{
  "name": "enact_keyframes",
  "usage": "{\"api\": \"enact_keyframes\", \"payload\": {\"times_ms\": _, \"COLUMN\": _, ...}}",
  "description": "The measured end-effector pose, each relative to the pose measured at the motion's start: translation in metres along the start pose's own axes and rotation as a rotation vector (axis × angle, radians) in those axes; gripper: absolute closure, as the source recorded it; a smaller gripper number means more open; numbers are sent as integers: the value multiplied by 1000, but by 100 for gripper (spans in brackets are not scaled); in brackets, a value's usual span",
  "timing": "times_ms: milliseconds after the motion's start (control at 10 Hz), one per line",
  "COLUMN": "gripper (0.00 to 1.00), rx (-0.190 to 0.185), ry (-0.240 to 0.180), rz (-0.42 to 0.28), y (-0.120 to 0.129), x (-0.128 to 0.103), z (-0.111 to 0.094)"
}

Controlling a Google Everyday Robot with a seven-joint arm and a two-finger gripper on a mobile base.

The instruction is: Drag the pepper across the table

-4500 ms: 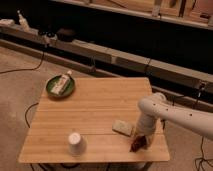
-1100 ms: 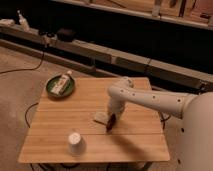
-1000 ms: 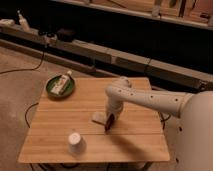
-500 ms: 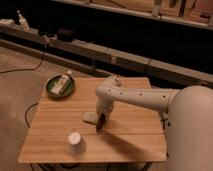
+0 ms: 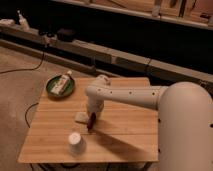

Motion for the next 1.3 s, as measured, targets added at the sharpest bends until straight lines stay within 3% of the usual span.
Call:
{"api": "enact_keyframes", "payload": {"times_ms": 1000, "gripper": 64, "rx": 55, "ry": -36, "rz": -175, "y": -112, "x": -51, "z": 15}}
{"api": "enact_keyframes", "payload": {"times_ms": 1100, "gripper": 64, "rx": 58, "ry": -47, "rz": -214, "y": -129, "x": -66, "z": 19}}
{"api": "enact_keyframes", "payload": {"times_ms": 1300, "gripper": 64, "rx": 49, "ry": -61, "rz": -253, "y": -140, "x": -85, "z": 27}}
